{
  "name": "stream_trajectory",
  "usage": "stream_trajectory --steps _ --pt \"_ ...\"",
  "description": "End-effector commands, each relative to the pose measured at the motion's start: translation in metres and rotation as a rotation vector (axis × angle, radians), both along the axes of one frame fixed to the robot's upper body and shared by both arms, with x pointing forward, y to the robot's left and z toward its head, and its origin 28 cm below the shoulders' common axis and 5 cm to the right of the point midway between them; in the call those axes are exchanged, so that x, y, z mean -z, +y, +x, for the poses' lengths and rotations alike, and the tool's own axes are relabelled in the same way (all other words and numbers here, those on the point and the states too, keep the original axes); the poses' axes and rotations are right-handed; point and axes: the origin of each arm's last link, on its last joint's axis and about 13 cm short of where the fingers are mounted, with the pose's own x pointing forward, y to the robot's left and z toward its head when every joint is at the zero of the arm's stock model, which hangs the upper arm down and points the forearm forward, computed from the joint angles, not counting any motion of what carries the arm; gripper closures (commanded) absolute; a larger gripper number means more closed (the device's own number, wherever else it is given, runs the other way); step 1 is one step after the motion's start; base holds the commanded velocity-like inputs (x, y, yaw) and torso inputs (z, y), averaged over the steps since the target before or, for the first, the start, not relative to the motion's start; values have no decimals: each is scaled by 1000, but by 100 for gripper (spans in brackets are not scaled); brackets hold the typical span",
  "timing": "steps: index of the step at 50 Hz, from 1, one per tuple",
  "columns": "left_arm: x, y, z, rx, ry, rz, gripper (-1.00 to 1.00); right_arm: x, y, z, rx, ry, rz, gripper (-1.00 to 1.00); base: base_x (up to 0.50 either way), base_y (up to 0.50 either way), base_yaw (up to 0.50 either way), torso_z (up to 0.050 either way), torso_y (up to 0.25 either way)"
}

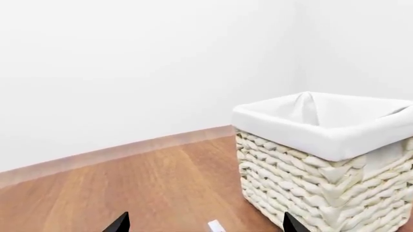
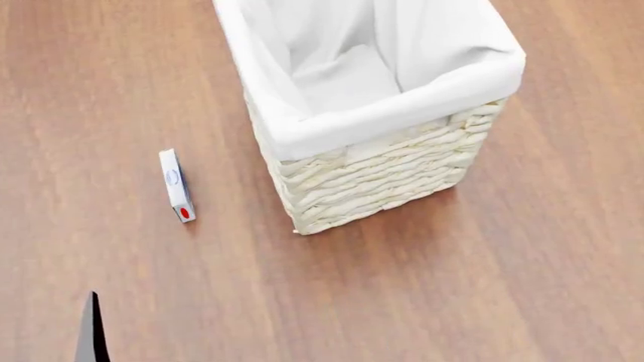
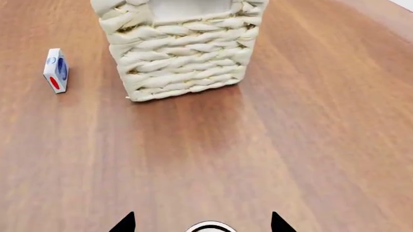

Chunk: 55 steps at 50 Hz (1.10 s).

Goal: Pick up the alphabet soup and the cream cheese box, and put them in the basket.

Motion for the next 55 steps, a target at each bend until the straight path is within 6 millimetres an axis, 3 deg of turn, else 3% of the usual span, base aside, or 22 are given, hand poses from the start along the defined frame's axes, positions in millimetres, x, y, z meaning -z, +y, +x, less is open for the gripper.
stream_trajectory --steps 1,55 --pt "1 1 0 -4 1 -5 -100 4 -3 -2 0 42 -4 -100 0 0 0 0 0" --pt "-1 2 1 -14 1 -2 -100 28 -1 12 1 120 25 -100 0 0 0 0 0"
